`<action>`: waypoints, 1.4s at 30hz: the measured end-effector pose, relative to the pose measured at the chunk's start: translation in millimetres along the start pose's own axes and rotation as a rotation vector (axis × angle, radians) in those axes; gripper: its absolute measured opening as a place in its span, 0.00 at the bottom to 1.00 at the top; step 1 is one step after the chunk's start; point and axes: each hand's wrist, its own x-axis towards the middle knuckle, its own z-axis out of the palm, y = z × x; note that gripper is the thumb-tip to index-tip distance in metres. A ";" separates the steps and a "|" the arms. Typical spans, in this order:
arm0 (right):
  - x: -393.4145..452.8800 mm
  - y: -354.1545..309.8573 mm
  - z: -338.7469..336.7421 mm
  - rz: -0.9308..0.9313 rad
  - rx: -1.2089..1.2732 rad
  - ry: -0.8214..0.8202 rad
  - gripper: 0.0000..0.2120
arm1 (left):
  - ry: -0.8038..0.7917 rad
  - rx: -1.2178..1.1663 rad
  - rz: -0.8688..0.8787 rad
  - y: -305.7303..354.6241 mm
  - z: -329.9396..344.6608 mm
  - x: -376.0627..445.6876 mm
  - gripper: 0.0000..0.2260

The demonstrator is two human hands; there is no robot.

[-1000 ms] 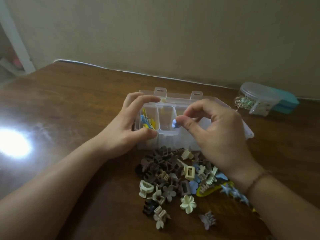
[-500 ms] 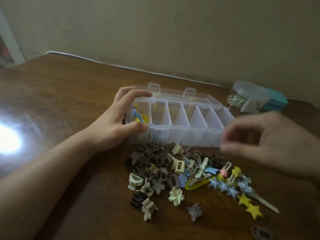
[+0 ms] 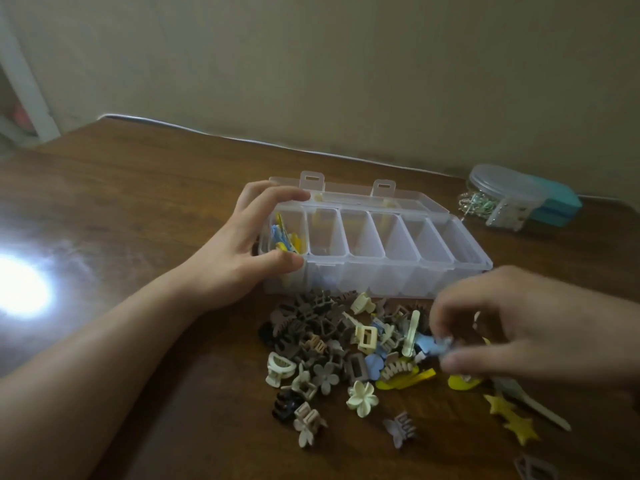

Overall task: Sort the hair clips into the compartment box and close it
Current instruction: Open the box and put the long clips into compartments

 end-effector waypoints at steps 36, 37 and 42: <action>18.0 4.1 18.0 -0.145 -0.383 0.194 0.12 | -0.006 0.006 -0.012 1.4 0.1 -2.2 0.33; 17.9 7.4 16.8 -0.163 -0.369 0.185 0.13 | -0.006 0.007 -0.012 1.9 0.2 -2.2 0.33; 15.1 4.4 6.6 -0.243 0.123 0.406 0.04 | -0.010 0.008 -0.019 3.8 -0.2 -1.7 0.34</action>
